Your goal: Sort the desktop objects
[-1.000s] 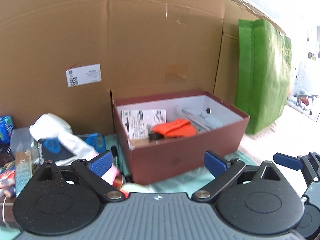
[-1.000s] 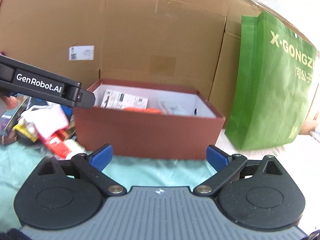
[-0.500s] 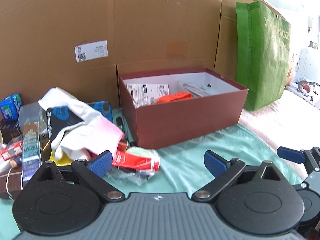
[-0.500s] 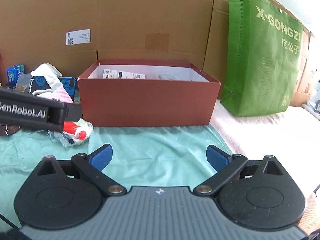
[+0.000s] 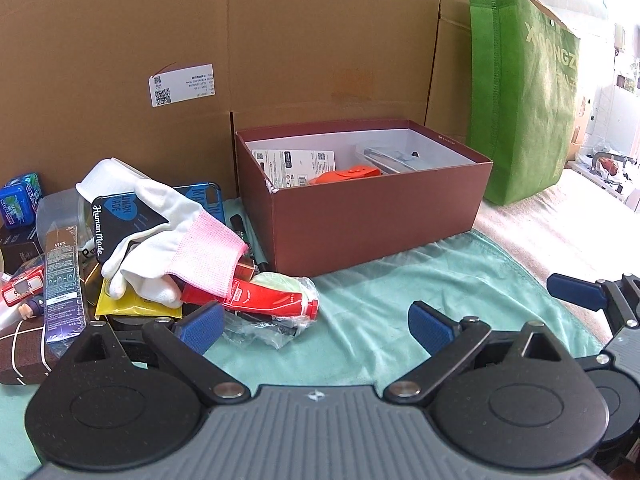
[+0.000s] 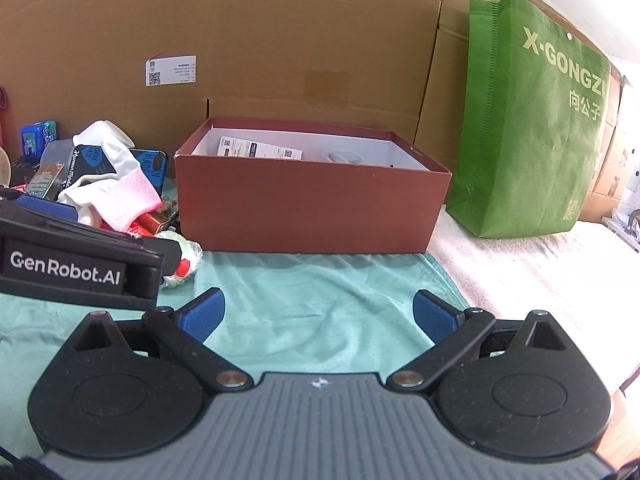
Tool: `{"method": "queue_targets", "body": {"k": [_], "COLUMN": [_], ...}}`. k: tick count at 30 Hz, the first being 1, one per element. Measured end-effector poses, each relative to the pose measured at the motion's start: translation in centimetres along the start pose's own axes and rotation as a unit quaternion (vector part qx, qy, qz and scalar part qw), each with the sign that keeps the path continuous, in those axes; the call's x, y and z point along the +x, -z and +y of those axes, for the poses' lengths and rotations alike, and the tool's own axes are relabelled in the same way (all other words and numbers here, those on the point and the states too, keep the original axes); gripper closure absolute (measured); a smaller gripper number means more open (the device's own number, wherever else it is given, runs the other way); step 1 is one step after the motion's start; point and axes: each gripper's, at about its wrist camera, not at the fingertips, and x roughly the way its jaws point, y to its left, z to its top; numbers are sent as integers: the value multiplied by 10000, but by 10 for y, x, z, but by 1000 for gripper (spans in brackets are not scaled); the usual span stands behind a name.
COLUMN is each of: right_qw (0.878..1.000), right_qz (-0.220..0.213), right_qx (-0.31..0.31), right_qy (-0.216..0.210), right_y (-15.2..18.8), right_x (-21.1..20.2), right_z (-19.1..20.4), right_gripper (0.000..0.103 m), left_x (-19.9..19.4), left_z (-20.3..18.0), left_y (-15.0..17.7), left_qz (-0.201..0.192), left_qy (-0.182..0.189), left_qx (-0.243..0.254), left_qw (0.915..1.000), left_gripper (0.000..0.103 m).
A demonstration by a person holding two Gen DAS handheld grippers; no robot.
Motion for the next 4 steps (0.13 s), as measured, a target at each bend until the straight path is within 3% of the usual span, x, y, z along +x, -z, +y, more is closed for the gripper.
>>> {"method": "queue_targets", "body": {"k": [4], "right_qw": [10000], "right_qz": [20], "right_qx": [0], "right_qy": [-2], "right_y": [0], "right_x": [1], "right_z": [1], "right_gripper": [5], "left_x": [-1], "left_z": [1], "left_y": [0], "left_qz": [-36], "left_qy": [33], "left_qx": [-15], "left_qw": [10000], "left_gripper": [2]}}
